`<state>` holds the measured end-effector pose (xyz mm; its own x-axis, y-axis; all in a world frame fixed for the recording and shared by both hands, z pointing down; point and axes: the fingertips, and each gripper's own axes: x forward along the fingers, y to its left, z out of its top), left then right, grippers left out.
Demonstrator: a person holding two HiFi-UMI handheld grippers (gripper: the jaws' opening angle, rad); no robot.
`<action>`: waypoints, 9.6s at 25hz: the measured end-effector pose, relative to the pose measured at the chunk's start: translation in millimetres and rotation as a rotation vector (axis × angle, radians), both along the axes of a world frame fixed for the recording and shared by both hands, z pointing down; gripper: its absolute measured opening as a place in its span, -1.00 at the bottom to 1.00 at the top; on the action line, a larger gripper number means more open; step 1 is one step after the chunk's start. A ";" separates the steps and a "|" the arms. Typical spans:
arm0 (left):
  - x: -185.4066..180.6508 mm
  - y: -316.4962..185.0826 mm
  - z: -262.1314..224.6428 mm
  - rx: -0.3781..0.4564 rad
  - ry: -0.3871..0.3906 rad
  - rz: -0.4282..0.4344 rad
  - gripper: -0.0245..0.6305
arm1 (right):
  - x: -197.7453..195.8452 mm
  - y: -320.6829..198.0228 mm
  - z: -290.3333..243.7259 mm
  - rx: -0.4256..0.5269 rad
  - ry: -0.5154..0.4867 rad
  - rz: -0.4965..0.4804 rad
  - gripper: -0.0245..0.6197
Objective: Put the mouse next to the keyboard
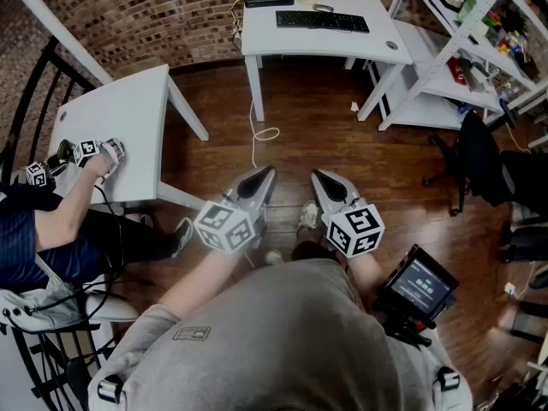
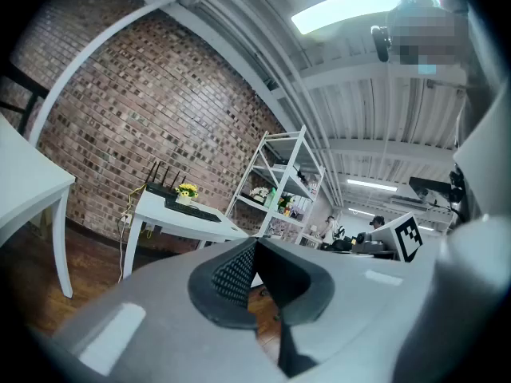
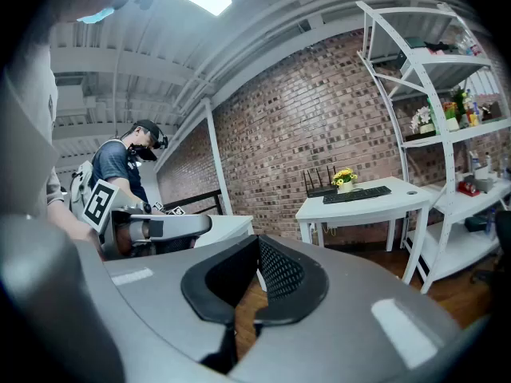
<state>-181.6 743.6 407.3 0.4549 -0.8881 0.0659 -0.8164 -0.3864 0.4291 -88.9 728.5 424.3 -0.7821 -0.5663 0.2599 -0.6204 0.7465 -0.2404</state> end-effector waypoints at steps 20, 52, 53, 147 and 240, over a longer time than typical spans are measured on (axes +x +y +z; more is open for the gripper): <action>16.1 -219.6 -13.0 0.003 -0.035 -0.045 -0.92 | 27.0 -214.7 -7.1 0.017 -0.030 -0.010 -0.90; -54.3 -547.0 4.1 -0.026 0.013 0.049 -0.92 | -24.0 -524.3 1.9 -0.008 0.068 0.110 -0.90; -56.3 -552.5 5.2 -0.032 0.016 0.050 -0.92 | -25.4 -528.5 3.0 -0.013 0.072 0.112 -0.90; 45.3 -887.8 243.1 -0.407 -1.173 1.083 -0.09 | 85.2 -837.4 85.5 -0.294 -0.004 0.170 -0.90; 299.1 -841.7 159.8 -0.031 -1.112 1.183 -0.10 | 295.0 -755.7 50.2 -0.171 -0.027 0.420 -0.89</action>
